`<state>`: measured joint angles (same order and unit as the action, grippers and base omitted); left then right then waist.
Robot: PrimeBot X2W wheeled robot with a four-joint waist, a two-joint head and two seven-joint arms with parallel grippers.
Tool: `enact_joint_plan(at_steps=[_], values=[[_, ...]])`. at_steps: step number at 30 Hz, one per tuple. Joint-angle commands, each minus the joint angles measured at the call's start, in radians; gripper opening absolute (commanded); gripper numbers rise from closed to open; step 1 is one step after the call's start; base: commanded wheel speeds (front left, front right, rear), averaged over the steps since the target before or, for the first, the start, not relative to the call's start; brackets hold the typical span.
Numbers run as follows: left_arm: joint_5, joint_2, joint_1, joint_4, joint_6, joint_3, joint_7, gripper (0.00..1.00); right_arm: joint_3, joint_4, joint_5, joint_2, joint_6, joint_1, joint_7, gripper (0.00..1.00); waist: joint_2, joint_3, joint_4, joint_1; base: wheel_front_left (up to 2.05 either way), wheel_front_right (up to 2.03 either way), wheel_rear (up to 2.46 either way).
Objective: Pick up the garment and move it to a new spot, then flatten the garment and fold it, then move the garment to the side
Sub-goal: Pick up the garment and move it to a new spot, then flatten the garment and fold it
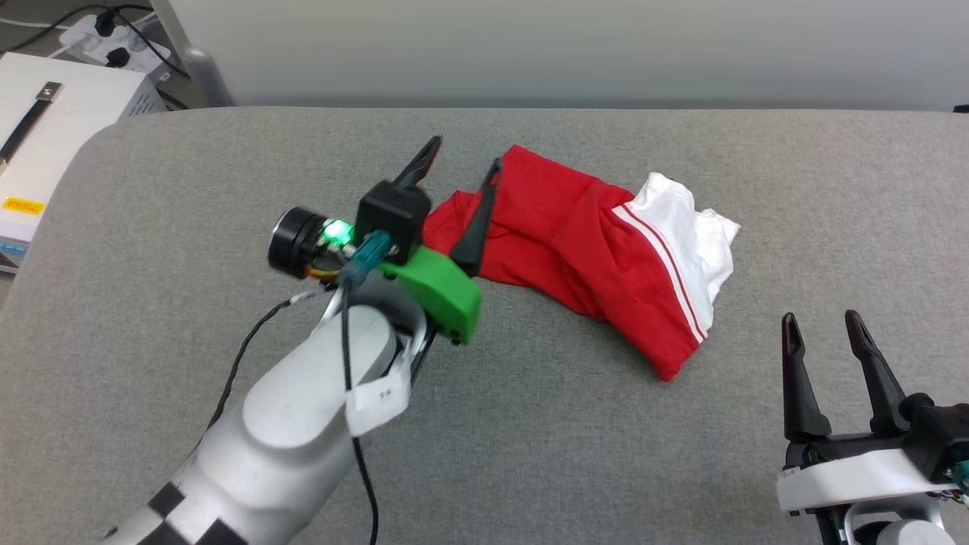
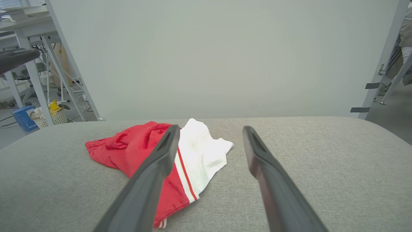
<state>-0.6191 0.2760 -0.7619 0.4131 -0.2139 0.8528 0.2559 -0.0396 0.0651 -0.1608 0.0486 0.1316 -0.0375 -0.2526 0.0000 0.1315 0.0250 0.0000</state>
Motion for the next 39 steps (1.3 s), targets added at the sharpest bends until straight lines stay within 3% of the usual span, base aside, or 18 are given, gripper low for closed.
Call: enact_joint_plan(at_steps=[1,6,15,28,39], values=[[0.035,0.017,0.060,-0.029,-0.020,-0.034,0.006,1.00,-0.002,-0.002,0.006,0.002,-0.001,-0.014,-0.009,1.00,0.0000,-0.023,0.022,0.0000,0.00,0.00,0.00],[0.161,0.059,0.244,-0.162,-0.073,-0.213,0.006,1.00,-0.004,-0.004,0.009,0.002,-0.001,-0.028,-0.009,1.00,0.0000,-0.046,0.037,0.0000,0.00,0.00,0.00],[0.303,0.049,0.553,-0.310,-0.069,-0.474,0.006,1.00,0.000,-0.009,0.008,0.002,-0.001,-0.063,-0.009,1.00,0.0000,-0.099,0.041,0.0000,0.00,0.00,0.00],[0.404,-0.105,0.789,-0.347,0.115,-0.665,0.006,1.00,-0.004,-0.021,-0.019,0.002,-0.001,-0.108,-0.009,1.00,0.0000,-0.140,0.040,0.0000,0.00,0.00,0.00],[0.490,-0.177,0.831,-0.336,0.203,-0.743,0.006,1.00,0.000,-0.032,-0.028,0.002,-0.001,-0.130,-0.009,1.00,0.0000,-0.156,0.033,0.0000,0.00,0.00,0.00]])
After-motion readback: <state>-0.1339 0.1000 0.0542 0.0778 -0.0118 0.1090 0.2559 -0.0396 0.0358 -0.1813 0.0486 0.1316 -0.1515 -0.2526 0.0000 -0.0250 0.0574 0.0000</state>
